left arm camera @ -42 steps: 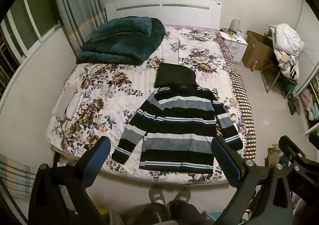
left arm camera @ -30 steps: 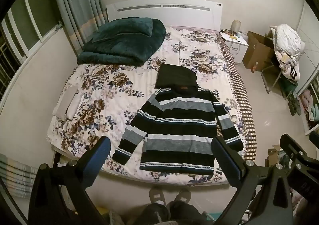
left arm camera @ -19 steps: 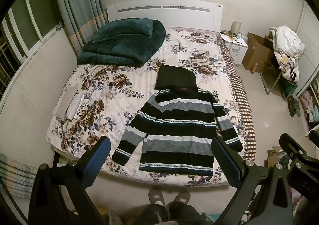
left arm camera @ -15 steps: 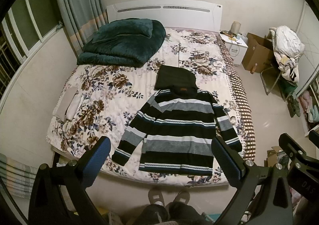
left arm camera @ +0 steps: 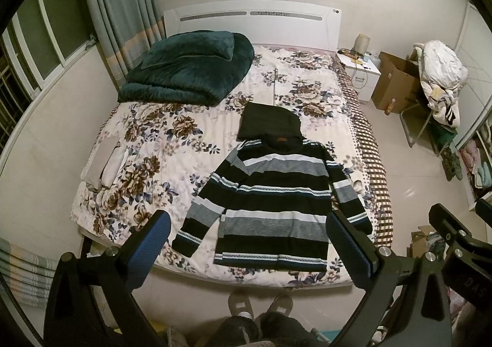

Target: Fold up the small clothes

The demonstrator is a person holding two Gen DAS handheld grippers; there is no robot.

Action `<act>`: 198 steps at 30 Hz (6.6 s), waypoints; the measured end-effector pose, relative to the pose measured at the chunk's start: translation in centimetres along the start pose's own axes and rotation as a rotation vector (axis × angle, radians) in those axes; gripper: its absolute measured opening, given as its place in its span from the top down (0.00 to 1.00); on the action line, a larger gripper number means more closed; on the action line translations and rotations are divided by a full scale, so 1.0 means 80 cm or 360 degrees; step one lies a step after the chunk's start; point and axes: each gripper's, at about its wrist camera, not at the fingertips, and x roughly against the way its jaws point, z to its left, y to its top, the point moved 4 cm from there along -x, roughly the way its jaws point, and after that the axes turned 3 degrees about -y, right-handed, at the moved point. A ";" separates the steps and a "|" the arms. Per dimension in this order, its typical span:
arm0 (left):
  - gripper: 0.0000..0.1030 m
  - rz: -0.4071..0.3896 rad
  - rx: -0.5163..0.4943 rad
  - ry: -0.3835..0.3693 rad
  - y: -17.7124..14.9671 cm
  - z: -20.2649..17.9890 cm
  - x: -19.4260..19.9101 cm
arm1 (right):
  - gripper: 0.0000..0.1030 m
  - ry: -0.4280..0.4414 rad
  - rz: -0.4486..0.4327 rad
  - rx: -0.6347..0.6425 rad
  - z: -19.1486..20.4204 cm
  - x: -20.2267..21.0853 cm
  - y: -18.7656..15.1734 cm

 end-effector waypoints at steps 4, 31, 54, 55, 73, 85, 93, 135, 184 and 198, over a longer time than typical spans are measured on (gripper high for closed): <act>0.00 -0.0002 0.0000 0.0000 0.000 0.000 0.000 | 0.00 0.0000 -0.0002 -0.0001 -0.001 0.001 0.000; 0.00 -0.0019 0.0003 -0.0002 -0.001 0.000 0.001 | 0.00 0.0004 -0.0015 -0.0002 -0.001 0.007 -0.002; 0.00 -0.0029 0.0004 -0.0007 -0.002 0.000 0.002 | 0.00 0.0007 -0.0020 -0.0006 0.008 0.004 -0.002; 0.00 -0.0029 0.0003 -0.0007 -0.002 0.000 0.002 | 0.00 0.0010 -0.0020 -0.0007 0.009 0.003 -0.002; 0.00 0.0059 -0.0020 0.0301 0.009 0.013 -0.245 | 0.00 -0.0126 0.0549 -0.0680 -0.147 -0.367 -0.059; 0.00 0.0561 0.0098 0.0609 -0.118 0.001 -0.503 | 0.04 -0.0155 0.1098 -0.1206 -0.353 -0.774 -0.296; 0.00 0.0665 0.0160 0.0617 -0.162 -0.016 -0.610 | 0.05 0.0070 0.1092 -0.1554 -0.368 -0.892 -0.388; 0.00 0.0443 -0.0061 0.0436 -0.122 -0.107 -0.735 | 0.41 0.0125 0.0576 0.0458 -0.028 -1.047 0.027; 0.00 0.0521 -0.0315 0.0244 -0.130 -0.211 -0.748 | 0.26 -0.0081 0.1044 -0.0793 -0.358 -0.905 -0.218; 0.00 0.0520 -0.0408 0.0245 -0.150 -0.210 -0.731 | 0.91 0.0558 0.0893 -0.1535 -0.337 -0.847 -0.230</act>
